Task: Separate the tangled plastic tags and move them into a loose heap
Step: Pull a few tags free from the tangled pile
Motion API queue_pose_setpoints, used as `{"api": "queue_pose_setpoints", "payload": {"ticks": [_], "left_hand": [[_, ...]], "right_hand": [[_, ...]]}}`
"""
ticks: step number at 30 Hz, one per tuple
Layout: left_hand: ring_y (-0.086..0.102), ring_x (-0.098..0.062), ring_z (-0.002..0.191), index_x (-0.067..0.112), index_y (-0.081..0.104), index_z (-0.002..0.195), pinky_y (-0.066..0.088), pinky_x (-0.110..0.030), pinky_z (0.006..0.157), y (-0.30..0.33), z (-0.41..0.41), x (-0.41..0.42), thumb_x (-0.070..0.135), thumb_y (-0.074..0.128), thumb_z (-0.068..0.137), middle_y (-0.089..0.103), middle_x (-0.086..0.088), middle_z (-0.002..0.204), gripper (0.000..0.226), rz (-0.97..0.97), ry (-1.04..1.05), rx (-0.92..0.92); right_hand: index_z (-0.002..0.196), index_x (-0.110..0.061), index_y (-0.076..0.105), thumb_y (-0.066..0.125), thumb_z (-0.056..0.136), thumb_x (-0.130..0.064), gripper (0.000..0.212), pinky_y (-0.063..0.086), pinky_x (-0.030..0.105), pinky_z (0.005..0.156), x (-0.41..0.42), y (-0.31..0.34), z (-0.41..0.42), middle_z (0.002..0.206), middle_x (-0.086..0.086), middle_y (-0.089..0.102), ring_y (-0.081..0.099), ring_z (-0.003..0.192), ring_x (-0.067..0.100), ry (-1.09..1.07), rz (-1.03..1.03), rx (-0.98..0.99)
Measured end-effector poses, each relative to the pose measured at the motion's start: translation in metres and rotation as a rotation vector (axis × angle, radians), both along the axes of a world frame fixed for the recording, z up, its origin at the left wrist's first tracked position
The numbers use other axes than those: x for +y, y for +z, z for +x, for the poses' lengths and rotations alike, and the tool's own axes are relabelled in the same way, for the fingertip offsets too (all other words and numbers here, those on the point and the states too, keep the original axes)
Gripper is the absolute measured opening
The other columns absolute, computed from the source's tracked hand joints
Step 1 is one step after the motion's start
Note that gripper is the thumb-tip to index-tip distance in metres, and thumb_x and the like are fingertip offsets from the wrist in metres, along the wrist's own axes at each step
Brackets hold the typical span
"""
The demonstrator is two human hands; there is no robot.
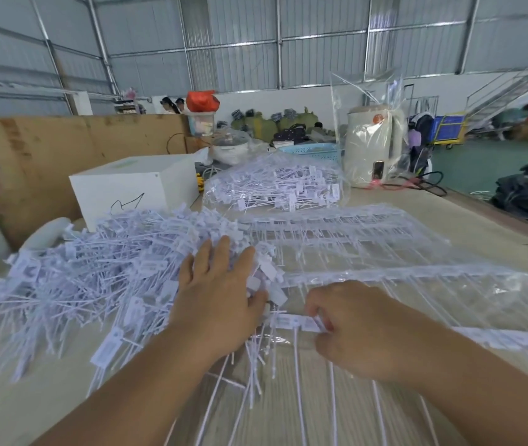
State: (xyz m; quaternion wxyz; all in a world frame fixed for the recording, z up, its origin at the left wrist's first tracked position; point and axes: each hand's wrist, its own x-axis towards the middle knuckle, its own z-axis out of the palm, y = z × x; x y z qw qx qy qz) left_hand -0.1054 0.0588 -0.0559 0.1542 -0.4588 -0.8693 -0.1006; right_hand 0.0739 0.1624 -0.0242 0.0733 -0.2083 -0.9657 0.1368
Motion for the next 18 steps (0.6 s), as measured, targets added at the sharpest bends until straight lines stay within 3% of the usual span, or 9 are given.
{"api": "queue_pose_setpoints", "payload": {"ticks": [5,10,13,15,18], "left_hand": [[-0.016,-0.024,0.148,0.033,0.002,0.154,-0.008,-0.046,0.118,0.003,0.004,-0.001,0.059,0.036,0.093,-0.011,0.000,0.163,0.075,0.033,-0.019,0.032],[-0.014,-0.017,0.146,0.035,0.011,0.154,-0.011,-0.043,0.117,0.008,0.016,-0.002,0.057,0.040,0.093,-0.007,0.003,0.163,0.071,0.087,-0.105,0.044],[-0.013,-0.008,0.144,0.044,0.021,0.151,-0.010,-0.035,0.116,0.013,0.020,-0.004,0.054,0.035,0.096,-0.001,0.007,0.164,0.058,0.092,-0.281,0.005],[-0.012,-0.006,0.145,0.051,0.025,0.147,-0.010,-0.031,0.114,0.014,0.020,-0.005,0.055,0.027,0.095,0.002,0.011,0.164,0.053,0.014,-0.384,-0.038],[-0.014,-0.010,0.147,0.056,0.021,0.146,-0.009,-0.033,0.116,0.009,0.013,-0.005,0.051,0.030,0.101,-0.003,0.011,0.164,0.047,-0.100,-0.369,-0.067]], "right_hand": [[0.125,-0.036,0.049,0.051,0.088,-0.023,0.040,0.032,0.038,0.098,0.001,-0.005,-0.004,0.116,-0.002,0.051,0.039,0.115,0.020,-0.011,0.102,-0.035],[0.106,-0.038,0.058,0.055,0.086,-0.019,0.028,0.028,0.034,0.090,0.003,-0.004,-0.004,0.098,-0.007,0.053,0.039,0.103,0.015,0.013,0.076,0.027],[0.087,-0.038,0.050,0.056,0.083,-0.022,0.018,0.028,0.033,0.082,0.007,0.008,0.002,0.087,-0.015,0.046,0.038,0.093,0.011,0.031,0.100,0.110],[0.084,-0.038,0.046,0.057,0.081,-0.028,0.015,0.029,0.033,0.083,0.006,0.015,0.006,0.090,-0.015,0.044,0.039,0.096,0.012,0.042,0.099,0.153],[0.081,-0.036,0.042,0.059,0.080,-0.031,0.018,0.028,0.032,0.082,0.002,0.020,0.009,0.097,-0.013,0.042,0.037,0.099,0.012,0.067,0.088,0.159]]}}
